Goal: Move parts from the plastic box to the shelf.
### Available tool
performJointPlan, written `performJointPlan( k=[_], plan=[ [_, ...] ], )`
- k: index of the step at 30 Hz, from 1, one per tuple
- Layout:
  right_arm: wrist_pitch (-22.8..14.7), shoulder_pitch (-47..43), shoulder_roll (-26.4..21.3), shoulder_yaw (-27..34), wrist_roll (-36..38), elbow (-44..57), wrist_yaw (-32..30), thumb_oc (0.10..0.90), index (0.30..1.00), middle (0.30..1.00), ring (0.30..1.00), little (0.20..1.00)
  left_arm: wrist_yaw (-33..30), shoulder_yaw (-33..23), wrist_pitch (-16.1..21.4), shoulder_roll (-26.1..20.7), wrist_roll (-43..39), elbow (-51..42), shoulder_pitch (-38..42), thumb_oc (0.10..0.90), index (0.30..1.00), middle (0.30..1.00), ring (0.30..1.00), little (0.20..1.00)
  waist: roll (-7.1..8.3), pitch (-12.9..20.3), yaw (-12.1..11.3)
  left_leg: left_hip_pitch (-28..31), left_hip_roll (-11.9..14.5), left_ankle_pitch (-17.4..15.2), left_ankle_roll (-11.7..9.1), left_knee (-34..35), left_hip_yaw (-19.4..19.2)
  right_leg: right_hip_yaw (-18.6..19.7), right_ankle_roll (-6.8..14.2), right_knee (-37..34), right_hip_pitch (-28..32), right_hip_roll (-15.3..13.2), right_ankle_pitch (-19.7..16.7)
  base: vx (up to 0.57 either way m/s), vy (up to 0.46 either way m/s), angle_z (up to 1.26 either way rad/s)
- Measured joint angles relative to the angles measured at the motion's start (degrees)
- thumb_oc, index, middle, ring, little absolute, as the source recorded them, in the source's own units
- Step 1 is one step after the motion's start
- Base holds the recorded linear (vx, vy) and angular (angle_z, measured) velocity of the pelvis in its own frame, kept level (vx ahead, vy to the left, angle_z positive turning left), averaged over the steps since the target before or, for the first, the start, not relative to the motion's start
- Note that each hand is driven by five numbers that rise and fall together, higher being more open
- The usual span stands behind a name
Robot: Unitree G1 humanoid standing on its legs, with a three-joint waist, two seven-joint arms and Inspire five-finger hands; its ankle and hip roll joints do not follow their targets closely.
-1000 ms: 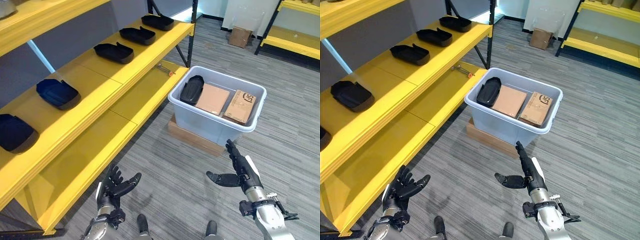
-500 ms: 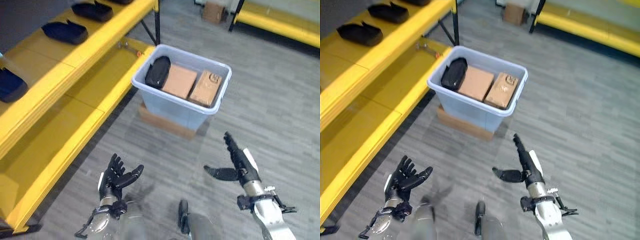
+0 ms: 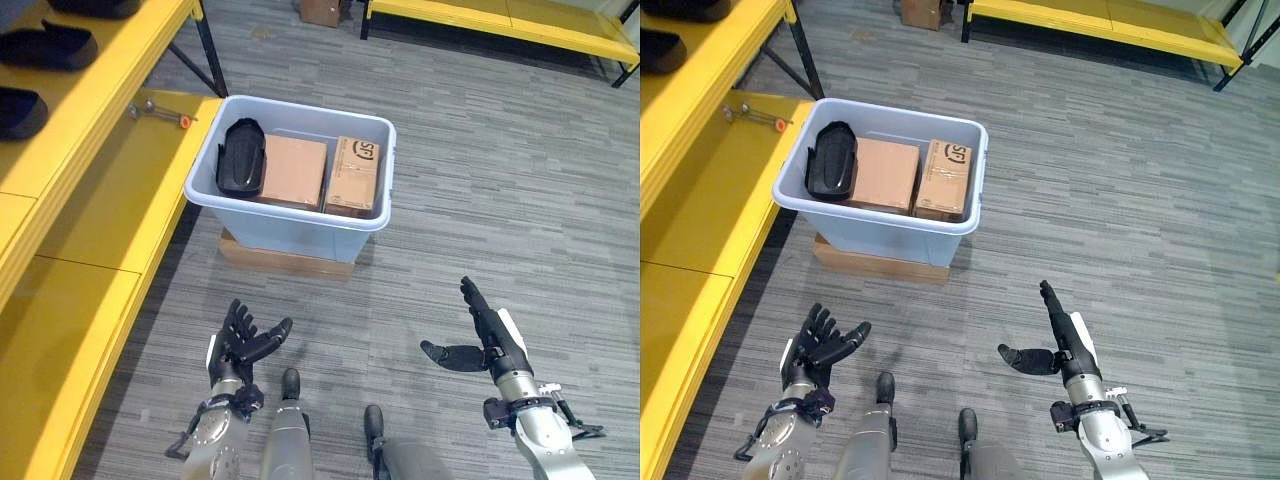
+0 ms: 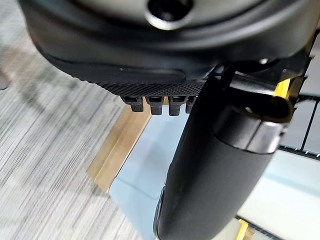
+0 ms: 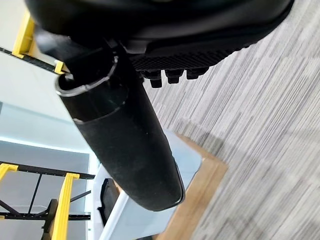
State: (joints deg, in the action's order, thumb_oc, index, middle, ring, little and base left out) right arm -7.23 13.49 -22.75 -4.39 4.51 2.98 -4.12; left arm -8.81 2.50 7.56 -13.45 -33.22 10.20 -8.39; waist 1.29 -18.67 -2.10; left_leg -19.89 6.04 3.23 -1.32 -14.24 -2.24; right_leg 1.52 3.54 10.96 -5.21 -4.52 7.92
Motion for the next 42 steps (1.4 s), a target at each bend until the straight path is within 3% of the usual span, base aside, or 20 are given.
performJointPlan(
  k=[3,5,10,12,16,17,18,19,20,22,24,25,27,29,33,34,35,36,38,42],
  plan=[
    [-0.1,0.2,0.6,-1.3,0.0,1.8,0.5,0.9,1.0,1.0,1.0,1.0,-1.0,-0.4,0.2,-2.7,0.0,-1.7,-0.5,0.9,1.0,1.0,1.0,1.0,0.96,0.4,-0.1,-1.4,-4.0,-3.3,3.1,-4.0,-1.9,0.4,1.3,1.8,4.1,-5.4,2.0,0.17,0.198,-0.04],
    [-0.1,-1.9,1.2,-1.7,0.0,1.7,0.6,0.9,1.0,1.0,1.0,1.0,-1.5,-1.5,1.0,-5.0,0.0,-2.3,0.1,0.9,1.0,1.0,1.0,1.0,2.52,0.9,-1.7,-5.5,-5.7,-7.4,5.0,-10.1,-3.7,0.2,1.9,-4.4,8.3,-8.2,1.7,0.11,0.136,-0.14],
    [0.1,-4.5,1.9,-1.7,0.0,1.4,0.9,0.9,1.0,1.0,1.0,1.0,-2.2,-2.8,1.1,-6.0,0.0,-2.3,0.6,0.9,1.0,1.0,1.0,1.0,4.26,1.0,-2.0,-8.4,-6.7,-11.0,5.6,-14.4,-4.5,-0.5,5.6,-8.6,9.7,-9.5,-0.2,0.08,0.134,-0.02],
    [0.1,-5.9,2.2,-2.0,0.0,1.3,0.9,0.9,1.0,1.0,1.0,1.0,-2.1,-2.5,1.0,-6.3,0.0,-2.2,0.0,0.9,1.0,1.0,1.0,1.0,6.72,2.3,-2.1,-9.9,-6.7,-11.5,6.0,-14.7,-5.2,-0.6,5.9,-7.7,7.3,-10.0,-0.4,0.11,0.183,-0.17],
    [0.5,-7.0,1.8,-2.0,0.0,1.2,1.1,0.9,1.0,1.0,1.0,1.0,-1.9,-1.6,0.0,-6.8,0.4,-1.5,0.1,0.9,1.0,1.0,1.0,1.0,7.11,2.8,-1.1,-8.7,-7.6,-11.1,6.7,-13.1,-5.1,-0.5,7.2,0.9,3.4,-10.8,-1.2,0.11,0.207,0.02],
    [0.4,-6.7,1.9,-2.0,0.0,1.3,1.0,0.9,1.0,1.0,1.0,1.0,-1.8,-1.6,-0.1,-6.8,0.4,-1.4,0.2,0.9,1.0,1.0,1.0,1.0,6.91,3.2,-0.8,-8.1,-7.9,-10.9,7.2,-12.1,-5.1,-0.4,6.8,3.7,2.1,-10.9,-1.3,0.2,0.427,0.12],
    [0.4,-7.0,2.1,-3.1,0.0,1.3,1.3,0.9,1.0,1.0,1.0,1.0,-2.0,-1.8,0.0,-8.9,0.4,-1.5,0.3,0.9,1.0,1.0,1.0,1.0,6.94,3.7,-0.5,-5.0,-9.4,-10.0,9.6,-8.0,-5.0,-0.1,5.7,16.9,-4.8,-11.3,-3.6,0.25,0.408,0.11],
    [0.2,-7.5,2.1,-3.8,0.0,1.3,1.4,0.9,1.0,1.0,1.0,1.0,-2.0,-2.1,0.0,-9.6,0.4,-1.4,0.1,0.9,1.0,1.0,1.0,1.0,6.46,3.6,0.0,-3.7,-9.6,-9.2,9.9,-5.7,-4.9,-0.5,5.3,22.1,-8.1,-11.0,-3.0,0.39,0.314,-0.05],
    [0.3,-7.3,2.1,-5.0,0.0,1.3,2.3,0.9,1.0,1.0,1.0,1.0,-2.1,-2.4,-0.1,-9.6,0.4,-1.4,-0.8,0.9,1.0,1.0,1.0,1.0,5.15,3.2,0.2,1.1,-10.1,-6.9,9.8,-0.1,-4.8,-6.3,4.7,25.0,-11.7,-10.8,0.9,0.27,0.137,-0.05],
    [0.1,-5.7,2.0,-5.5,0.0,1.2,2.6,0.9,1.0,1.0,1.0,1.0,-2.0,-1.9,0.0,-8.5,0.4,-1.5,-1.9,0.9,1.0,1.0,1.0,1.0,2.43,3.4,1.7,6.0,-10.0,-5.0,9.2,5.1,-3.8,-6.4,4.2,20.0,-13.3,-4.9,2.3,0.33,0.075,0.18],
    [0.0,-4.4,1.3,-5.9,0.0,1.3,2.7,0.9,1.0,1.0,1.0,1.0,-1.3,-2.0,0.6,-7.1,0.5,-1.4,-2.0,0.9,1.0,1.0,1.0,1.0,1.65,3.2,2.2,8.9,-11.4,-5.6,9.1,8.1,-3.6,-6.8,2.9,15.1,-17.7,-1.4,1.0,0.38,-0.044,0.17],
    [0.1,-3.1,1.0,-5.8,0.0,1.1,2.9,0.9,1.0,1.0,1.0,1.0,-1.5,-1.8,0.3,-5.1,0.4,-0.1,-2.5,0.9,1.0,1.0,1.0,1.0,0.9,3.1,3.6,12.2,-11.8,-6.0,6.2,11.4,-6.1,-10.3,1.2,-0.3,-18.0,0.3,-4.8,0.39,-0.119,-0.07],
    [0.1,-1.3,0.7,-5.5,0.0,1.1,3.2,0.9,1.0,1.0,1.0,1.0,-1.3,-1.9,0.1,-3.3,0.4,0.9,-3.1,0.9,1.0,1.0,1.0,1.0,0.47,3.1,3.7,14.4,-13.2,-6.8,7.1,11.5,-6.6,-11.8,2.4,-9.9,-17.6,0.0,-10.4,0.24,-0.09,0.05],
    [0.5,0.1,0.5,-5.2,0.0,1.1,3.3,0.9,1.0,1.0,1.0,1.0,-0.5,-1.6,-0.1,-2.7,0.4,0.9,-3.9,0.9,1.0,1.0,1.0,1.0,0.43,3.1,4.9,16.5,-14.3,-6.5,8.1,11.6,-6.4,-12.2,1.1,-12.7,-17.0,-1.1,-13.3,0.2,-0.123,0.32],
    [0.5,2.4,-0.6,-4.1,0.0,1.2,4.2,0.9,1.0,1.0,1.0,1.0,0.8,0.3,0.0,-1.2,0.4,-0.7,-5.2,0.9,1.0,1.0,1.0,1.0,-0.33,3.8,5.1,21.0,-15.5,-6.9,7.4,10.8,-2.5,-11.3,-6.3,-12.0,-10.0,3.6,-18.4,0.12,-0.125,0.53],
    [0.6,1.4,-2.3,-3.9,0.0,1.1,4.4,0.9,1.0,1.0,1.0,1.0,1.4,0.7,-0.1,-0.6,0.4,-1.7,-5.9,0.9,1.0,1.0,1.0,1.0,0.24,4.0,3.9,19.5,-17.3,-8.7,4.6,6.2,-2.8,-12.5,-10.1,-13.5,-7.2,3.0,-20.5,0.16,-0.182,0.24],
    [1.2,-1.3,-2.8,-3.7,0.0,0.9,4.7,0.9,1.0,1.0,1.0,1.0,1.7,0.6,-0.1,-0.6,0.4,-2.5,-6.3,0.9,1.0,1.0,1.0,1.0,0.55,3.8,3.3,14.5,-16.7,-12.2,3.6,-1.4,-3.4,-11.2,-10.2,-14.2,-7.1,2.0,-20.9,0.17,-0.202,0.23],
    [1.1,-3.5,-2.4,-2.9,0.1,0.9,4.7,0.9,1.0,1.0,1.0,1.0,2.2,0.5,-0.1,-1.7,0.4,-3.5,-6.3,0.9,1.0,1.0,1.0,1.0,0.59,3.8,3.3,12.8,-10.9,-14.1,2.7,0.5,-2.9,-11.4,-9.9,-14.6,-6.5,2.0,-20.6,0.09,-0.12,0.16],
    [0.7,-5.4,-2.7,-2.2,0.1,0.8,4.9,0.9,1.0,1.0,1.0,1.0,2.0,-0.2,0.0,-1.9,0.4,-3.8,-5.7,0.9,1.0,1.0,1.0,1.0,-0.07,3.8,3.4,13.4,-4.4,-8.7,-0.9,6.9,-2.6,-11.6,-8.0,-13.7,-6.1,3.5,-18.9,0.08,-0.103,0.1],
    [0.4,-4.0,-2.3,-1.8,0.1,1.1,5.0,0.9,1.0,1.0,1.0,1.0,2.0,-0.3,-0.1,-2.0,0.4,-4.4,-6.0,0.9,1.0,1.0,1.0,1.0,0.15,3.9,4.7,17.4,-4.5,-7.5,-0.3,10.3,-2.4,-11.6,-5.4,-14.5,-3.5,3.5,-17.2,0.06,-0.092,-0.01]
  ],
)
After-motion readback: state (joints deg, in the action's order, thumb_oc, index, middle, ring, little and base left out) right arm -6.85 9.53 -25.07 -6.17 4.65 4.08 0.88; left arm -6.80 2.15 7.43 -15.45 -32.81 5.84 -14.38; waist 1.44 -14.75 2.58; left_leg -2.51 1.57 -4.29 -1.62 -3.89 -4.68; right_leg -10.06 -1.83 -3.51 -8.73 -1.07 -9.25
